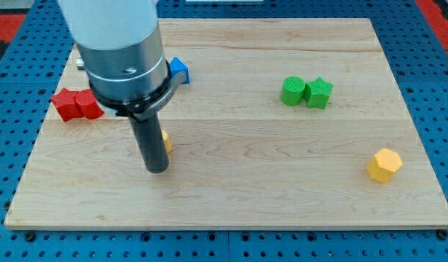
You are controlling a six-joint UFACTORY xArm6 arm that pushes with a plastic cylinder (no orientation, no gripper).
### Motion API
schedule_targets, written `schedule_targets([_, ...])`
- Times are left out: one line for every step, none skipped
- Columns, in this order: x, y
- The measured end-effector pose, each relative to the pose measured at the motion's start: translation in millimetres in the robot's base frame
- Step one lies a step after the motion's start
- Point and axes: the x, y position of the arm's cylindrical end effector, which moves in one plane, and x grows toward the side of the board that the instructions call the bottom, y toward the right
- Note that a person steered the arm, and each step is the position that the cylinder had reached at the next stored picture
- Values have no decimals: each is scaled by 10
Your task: Place the yellow heart to the top left of the board
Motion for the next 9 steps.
schedule_targets([123, -169])
schedule_targets([124, -186])
schedule_targets([40, -12])
schedule_targets([-251, -418])
schedule_targets([-497, -327])
schedule_targets([-549, 4])
schedule_targets([-291, -22])
schedule_targets([-193, 369])
schedule_targets([-525, 751])
